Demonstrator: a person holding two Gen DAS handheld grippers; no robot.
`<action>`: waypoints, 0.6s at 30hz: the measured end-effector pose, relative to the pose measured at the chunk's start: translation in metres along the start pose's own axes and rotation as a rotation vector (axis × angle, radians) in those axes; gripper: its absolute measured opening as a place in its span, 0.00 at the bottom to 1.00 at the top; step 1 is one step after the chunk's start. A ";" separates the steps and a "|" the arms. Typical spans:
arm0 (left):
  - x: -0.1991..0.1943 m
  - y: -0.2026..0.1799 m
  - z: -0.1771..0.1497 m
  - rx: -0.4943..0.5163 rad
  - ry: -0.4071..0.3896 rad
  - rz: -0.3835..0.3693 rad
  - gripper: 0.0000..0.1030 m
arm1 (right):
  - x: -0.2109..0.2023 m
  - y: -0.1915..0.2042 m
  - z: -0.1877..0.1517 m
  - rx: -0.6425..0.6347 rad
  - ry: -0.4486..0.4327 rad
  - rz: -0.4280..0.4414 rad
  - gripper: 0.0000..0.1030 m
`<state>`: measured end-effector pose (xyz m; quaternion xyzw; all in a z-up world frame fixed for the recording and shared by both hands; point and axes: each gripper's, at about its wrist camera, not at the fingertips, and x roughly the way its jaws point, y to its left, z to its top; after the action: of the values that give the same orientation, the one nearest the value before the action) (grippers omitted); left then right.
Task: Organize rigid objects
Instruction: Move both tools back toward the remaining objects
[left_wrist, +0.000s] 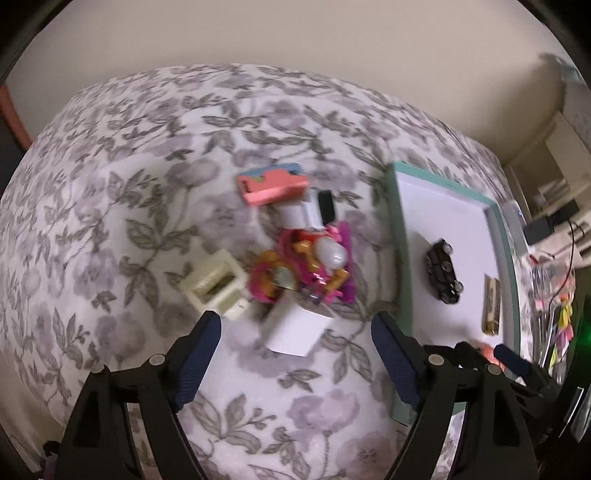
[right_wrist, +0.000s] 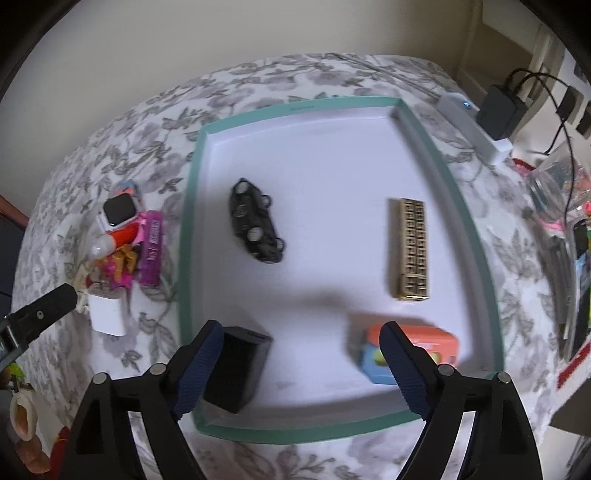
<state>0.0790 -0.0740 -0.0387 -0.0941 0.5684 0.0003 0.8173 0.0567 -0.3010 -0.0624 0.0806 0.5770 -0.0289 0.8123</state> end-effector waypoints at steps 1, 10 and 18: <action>-0.001 0.006 0.001 -0.013 -0.008 0.011 0.85 | 0.001 0.002 0.000 0.002 0.000 0.009 0.90; -0.006 0.068 0.007 -0.177 -0.057 0.099 0.99 | -0.005 0.047 0.006 -0.064 -0.065 0.061 1.00; 0.001 0.100 0.016 -0.247 -0.048 0.125 0.99 | -0.001 0.094 0.011 -0.133 -0.064 0.114 1.00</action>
<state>0.0829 0.0271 -0.0495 -0.1585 0.5491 0.1236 0.8112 0.0799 -0.2100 -0.0485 0.0581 0.5458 0.0532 0.8342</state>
